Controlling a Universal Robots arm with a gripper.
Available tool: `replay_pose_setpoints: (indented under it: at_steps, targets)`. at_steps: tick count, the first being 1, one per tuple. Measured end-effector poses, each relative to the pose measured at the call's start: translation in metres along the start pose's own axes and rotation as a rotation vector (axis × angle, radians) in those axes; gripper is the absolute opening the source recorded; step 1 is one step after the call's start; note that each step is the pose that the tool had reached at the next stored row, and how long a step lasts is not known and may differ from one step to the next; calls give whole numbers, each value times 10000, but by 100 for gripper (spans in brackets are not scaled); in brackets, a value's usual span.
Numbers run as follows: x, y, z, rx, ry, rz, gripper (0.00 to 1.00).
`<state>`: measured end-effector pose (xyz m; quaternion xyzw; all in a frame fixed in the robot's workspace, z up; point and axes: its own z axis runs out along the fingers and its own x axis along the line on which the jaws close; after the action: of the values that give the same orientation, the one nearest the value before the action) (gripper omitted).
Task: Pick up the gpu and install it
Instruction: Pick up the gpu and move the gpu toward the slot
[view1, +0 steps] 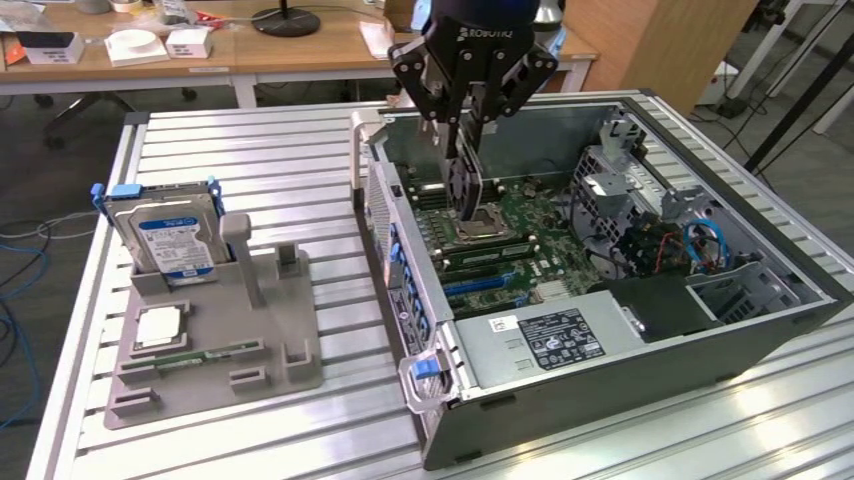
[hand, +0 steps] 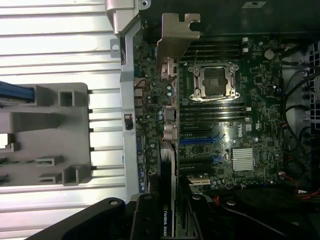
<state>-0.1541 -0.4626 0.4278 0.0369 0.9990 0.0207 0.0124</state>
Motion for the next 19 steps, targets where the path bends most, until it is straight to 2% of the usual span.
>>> replay_pose_setpoints:
  at_steps: [19]
  targets:
    - [-51, 4, 1, 0, 0, 0, 26]
